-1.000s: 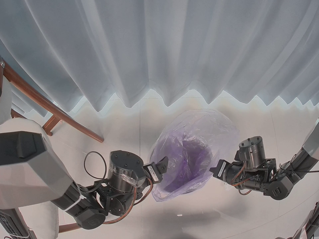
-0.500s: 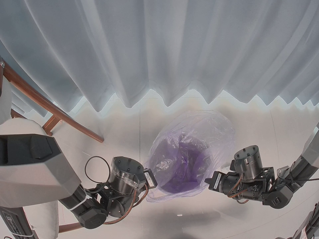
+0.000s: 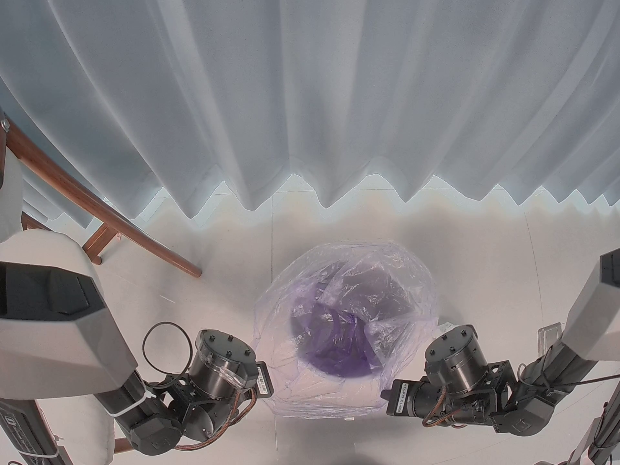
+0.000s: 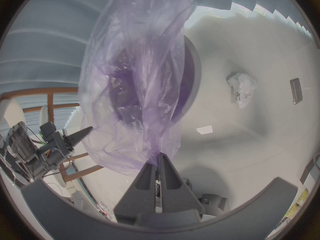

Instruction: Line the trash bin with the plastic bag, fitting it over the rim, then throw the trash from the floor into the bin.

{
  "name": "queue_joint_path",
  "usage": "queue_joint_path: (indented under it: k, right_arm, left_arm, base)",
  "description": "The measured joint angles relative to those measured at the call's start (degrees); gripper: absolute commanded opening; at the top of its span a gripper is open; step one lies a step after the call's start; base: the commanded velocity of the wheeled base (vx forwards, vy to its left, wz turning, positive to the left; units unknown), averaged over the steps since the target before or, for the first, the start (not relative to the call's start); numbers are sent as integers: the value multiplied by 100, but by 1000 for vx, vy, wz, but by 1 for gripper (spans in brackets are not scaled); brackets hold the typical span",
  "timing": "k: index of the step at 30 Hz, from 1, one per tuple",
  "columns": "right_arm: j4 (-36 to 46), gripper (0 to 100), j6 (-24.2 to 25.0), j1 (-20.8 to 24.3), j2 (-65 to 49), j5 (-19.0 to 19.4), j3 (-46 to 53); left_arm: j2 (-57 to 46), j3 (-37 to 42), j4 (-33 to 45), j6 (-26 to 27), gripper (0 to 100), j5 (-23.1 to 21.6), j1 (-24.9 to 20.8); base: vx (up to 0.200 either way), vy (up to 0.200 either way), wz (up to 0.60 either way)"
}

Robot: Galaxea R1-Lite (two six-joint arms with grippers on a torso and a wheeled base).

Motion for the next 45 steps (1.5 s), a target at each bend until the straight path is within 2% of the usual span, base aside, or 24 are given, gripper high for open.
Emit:
queue_joint_path:
  k: [6, 11, 16, 20, 25, 30, 36, 45]
  right_arm:
    - [-261, 0, 2, 28, 413, -358, 35]
    - [-660, 0, -5, -60, 742, -510, 52]
    - [-936, 0, -18, -490, 1084, -670, 24]
    - [-1092, 0, -29, -842, 1226, -706, -52]
    - [-1231, 0, -38, -1013, 1281, -763, -117]
    - [-1303, 0, -40, -980, 1302, -870, -148]
    - [-1345, 0, -22, -738, 1307, -877, 43]
    - [-1587, 0, -40, -477, 1442, -868, 328]
  left_arm:
    - [313, -20, -33, 84, 0, 15, -2]
    - [584, -143, -60, 99, 0, 101, 11]
    - [923, -524, -141, 84, 0, 215, 282]
    - [1089, -733, -519, 79, 0, 246, 475]
    - [1231, -870, -884, 108, 0, 252, 519]
    - [1368, -918, -1018, 121, 0, 257, 356]
    - [1447, -723, -1018, 132, 0, 236, 174]
    - [1576, -612, -963, 224, 0, 230, 205]
  base:
    - [0, 0, 0]
    - [0, 0, 0]
    - [0, 0, 0]
    - [0, 0, 0]
    - [0, 0, 0]
    - [0, 0, 0]
    - [0, 0, 0]
    - [0, 0, 0]
